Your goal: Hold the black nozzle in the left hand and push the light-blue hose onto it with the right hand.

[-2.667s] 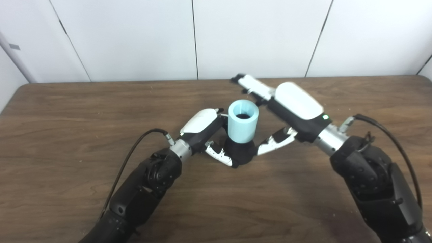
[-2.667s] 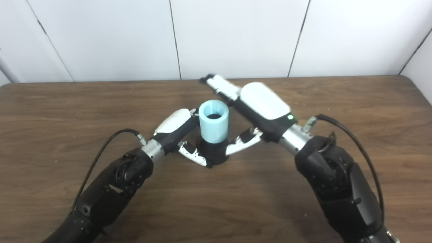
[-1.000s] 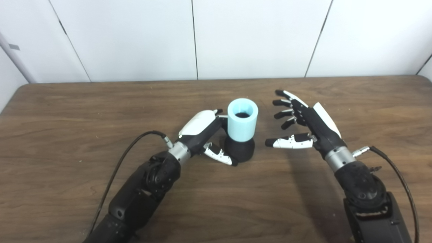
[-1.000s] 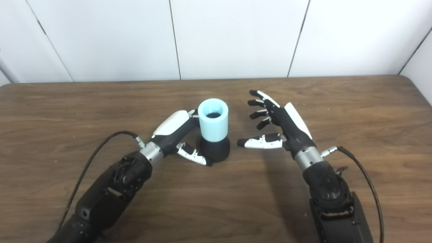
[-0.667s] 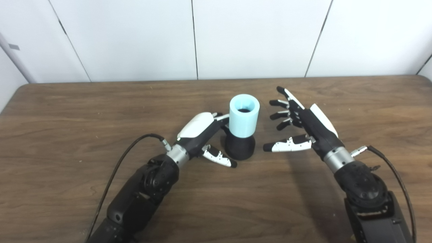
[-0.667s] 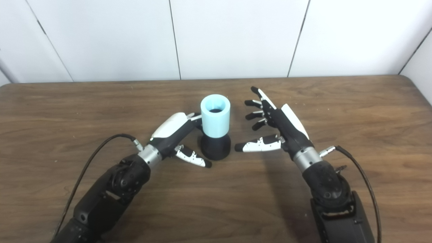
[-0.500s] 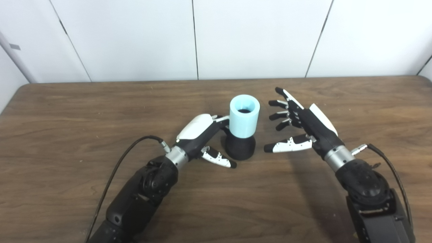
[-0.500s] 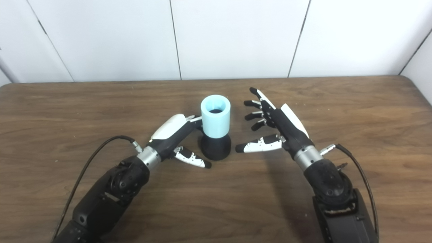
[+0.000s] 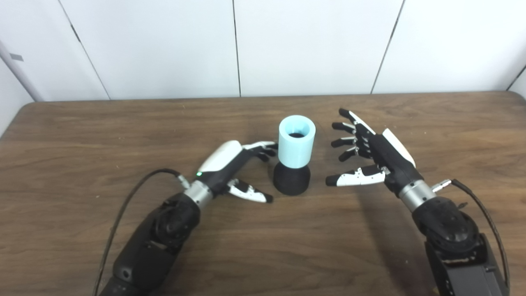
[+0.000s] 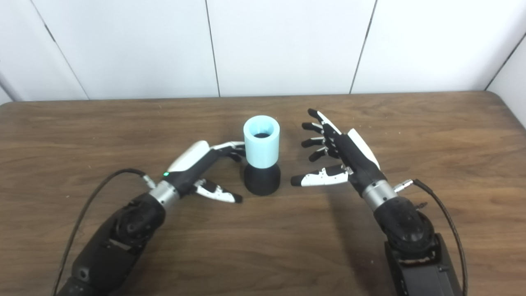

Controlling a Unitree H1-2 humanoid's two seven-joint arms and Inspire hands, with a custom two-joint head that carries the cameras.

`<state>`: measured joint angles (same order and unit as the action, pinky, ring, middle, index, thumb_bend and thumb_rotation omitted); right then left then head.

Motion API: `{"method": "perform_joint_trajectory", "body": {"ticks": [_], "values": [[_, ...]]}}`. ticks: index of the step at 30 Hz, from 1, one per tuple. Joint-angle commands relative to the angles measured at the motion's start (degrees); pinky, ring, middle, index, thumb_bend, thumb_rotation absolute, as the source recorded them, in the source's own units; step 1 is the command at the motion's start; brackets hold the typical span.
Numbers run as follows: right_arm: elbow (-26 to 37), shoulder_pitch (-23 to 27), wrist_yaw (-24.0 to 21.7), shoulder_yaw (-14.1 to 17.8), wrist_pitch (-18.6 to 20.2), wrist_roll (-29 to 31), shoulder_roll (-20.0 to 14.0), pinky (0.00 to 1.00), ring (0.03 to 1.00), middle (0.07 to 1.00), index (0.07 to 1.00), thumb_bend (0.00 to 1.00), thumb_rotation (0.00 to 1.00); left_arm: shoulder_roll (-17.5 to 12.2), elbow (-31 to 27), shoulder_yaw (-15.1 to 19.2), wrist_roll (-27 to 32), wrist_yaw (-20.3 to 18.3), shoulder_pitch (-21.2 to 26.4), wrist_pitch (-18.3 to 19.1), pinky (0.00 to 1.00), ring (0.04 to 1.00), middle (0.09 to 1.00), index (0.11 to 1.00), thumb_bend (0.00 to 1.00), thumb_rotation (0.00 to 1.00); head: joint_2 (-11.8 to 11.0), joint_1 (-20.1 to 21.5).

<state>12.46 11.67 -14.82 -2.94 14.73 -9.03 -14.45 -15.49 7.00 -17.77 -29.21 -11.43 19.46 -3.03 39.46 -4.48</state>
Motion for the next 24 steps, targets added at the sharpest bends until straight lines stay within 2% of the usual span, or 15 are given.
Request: {"method": "perform_joint_trajectory", "body": {"ticks": [1, 5, 8, 10, 12, 13, 16, 19, 24], "values": [[0.98, 1.6, 1.73, 1.12, -2.26, 0.65, -0.01, 0.57, 0.746, 0.889, 0.971, 0.72, 0.04, -1.22, -1.29, 3.11, 0.88, 0.46, -0.81, 4.66, 0.76, 0.753, 0.766, 0.768, 0.68, 0.06, 0.08, -0.08], [2.47, 0.69, 3.82, 1.66, -0.56, -0.02, 1.28, 0.56, 0.716, 0.844, 0.926, 0.7, 0.12, 1.33, -3.21, 6.7, 7.74, -0.74, -2.56, 6.76, 0.72, 0.744, 0.748, 0.745, 0.66, 0.06, -0.13, -0.25], [2.94, 0.41, 4.34, 1.76, -0.1, -0.03, 1.56, 0.56, 0.704, 0.823, 0.908, 0.68, 0.15, 1.74, -3.74, 7.2, 9.54, -1.32, -2.94, 7.54, 0.7, 0.737, 0.743, 0.74, 0.66, 0.07, -0.13, -0.25], [4.19, -1.05, 6.33, 3.07, 1.45, 0.74, 3.81, 0.55, 0.69, 0.806, 0.877, 0.67, 0.16, 3.96, -6.49, 10.01, 16.6, -2.48, -4.54, 11.35, 0.68, 0.722, 0.732, 0.732, 0.64, 0.06, -0.28, 0.02], [5.81, -1.81, 9.0, 5.95, 5.18, 2.65, 6.89, 0.53, 0.659, 0.759, 0.808, 0.65, 0.13, 7.22, -9.77, 13.88, 22.58, -0.82, -5.93, 14.27, 0.62, 0.689, 0.703, 0.719, 0.63, 0.03, -0.19, -0.1], [6.4, -1.79, 9.88, 7.08, 6.69, 3.49, 8.02, 0.52, 0.649, 0.743, 0.792, 0.64, 0.12, 8.36, -10.78, 15.23, 23.7, 0.28, -6.29, 14.63, 0.6, 0.676, 0.692, 0.714, 0.62, 0.03, -0.19, -0.1], [7.12, -1.61, 10.9, 8.61, 8.65, 4.52, 9.71, 0.51, 0.641, 0.725, 0.773, 0.63, 0.1, 9.97, -12.49, 17.04, 24.67, 2.1, -6.73, 15.08, 0.56, 0.649, 0.676, 0.705, 0.61, 0.0, -0.27, 0.34], [7.09, -1.58, 11.51, 8.88, 8.93, 5.05, 10.03, 0.54, 0.671, 0.723, 0.767, 0.63, 0.1, 10.64, -14.12, 17.94, 25.15, 3.51, -6.95, 15.35, 0.54, 0.629, 0.664, 0.692, 0.59, 0.0, -0.39, 0.44], [6.56, -2.17, 11.51, 8.31, 7.6, 4.78, 8.96, 0.53, 0.666, 0.733, 0.766, 0.66, 0.12, 8.47, -15.78, 17.82, 25.12, 2.73, -7.01, 16.06, 0.54, 0.63, 0.661, 0.685, 0.62, 0.0, -0.12, 0.67]]}}
